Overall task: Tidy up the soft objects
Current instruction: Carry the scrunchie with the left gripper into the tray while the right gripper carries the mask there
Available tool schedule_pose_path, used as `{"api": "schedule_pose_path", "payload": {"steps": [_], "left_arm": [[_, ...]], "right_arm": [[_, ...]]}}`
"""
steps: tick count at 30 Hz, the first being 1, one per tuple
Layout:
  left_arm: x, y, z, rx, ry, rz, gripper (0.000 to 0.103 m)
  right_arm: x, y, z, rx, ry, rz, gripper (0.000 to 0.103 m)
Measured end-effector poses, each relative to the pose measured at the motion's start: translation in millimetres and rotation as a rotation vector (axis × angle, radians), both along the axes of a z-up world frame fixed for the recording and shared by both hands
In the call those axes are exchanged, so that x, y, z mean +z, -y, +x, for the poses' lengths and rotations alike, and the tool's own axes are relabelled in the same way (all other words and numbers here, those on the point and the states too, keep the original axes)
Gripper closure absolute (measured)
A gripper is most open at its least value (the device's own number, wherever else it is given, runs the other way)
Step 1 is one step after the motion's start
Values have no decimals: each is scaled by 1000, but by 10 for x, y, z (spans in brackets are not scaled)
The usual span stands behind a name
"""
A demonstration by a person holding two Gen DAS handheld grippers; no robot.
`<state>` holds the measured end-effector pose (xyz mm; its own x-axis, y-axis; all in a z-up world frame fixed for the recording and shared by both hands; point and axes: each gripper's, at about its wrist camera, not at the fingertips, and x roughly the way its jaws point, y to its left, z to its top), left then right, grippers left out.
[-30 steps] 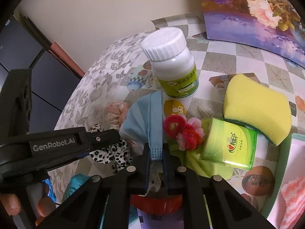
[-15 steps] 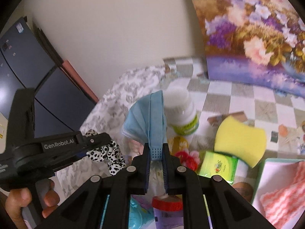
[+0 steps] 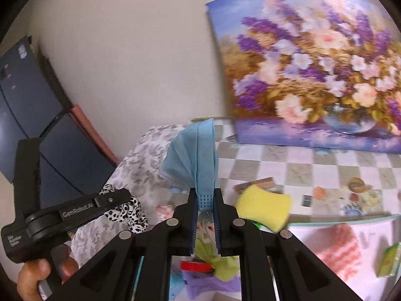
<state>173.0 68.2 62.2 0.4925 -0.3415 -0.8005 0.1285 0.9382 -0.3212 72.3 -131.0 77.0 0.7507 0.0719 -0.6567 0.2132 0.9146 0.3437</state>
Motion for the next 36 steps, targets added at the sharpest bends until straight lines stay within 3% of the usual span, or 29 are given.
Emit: {"api": "schedule_pose_path", "payload": {"steps": [10,18,23,27,30,36], "left_arm": [[86,683,-444,-201,1,-14,79],[-64,1277,-1031,-407,-35,23,79],[-172,1644,-1429,-548,-41,88,79],[-332,1897,-1675,-636,-82,131,77],[-461,2004,-1781,-665,-105,171,77],[-747,2100,-1846,-686,-159,233,77]], "right_arm": [[200,658,-649,-225,-44,-52,91],[182,1048,-1279,-369,-90,-42,91],[-27,1198,-1623,-447,-195,-54,91],[-305,1338,-1836,-487,-295,-8,91],[-591,1449,-2000,-522,-395,42,91],[-972,1625,-2223,-554,-508,113,91]]}}
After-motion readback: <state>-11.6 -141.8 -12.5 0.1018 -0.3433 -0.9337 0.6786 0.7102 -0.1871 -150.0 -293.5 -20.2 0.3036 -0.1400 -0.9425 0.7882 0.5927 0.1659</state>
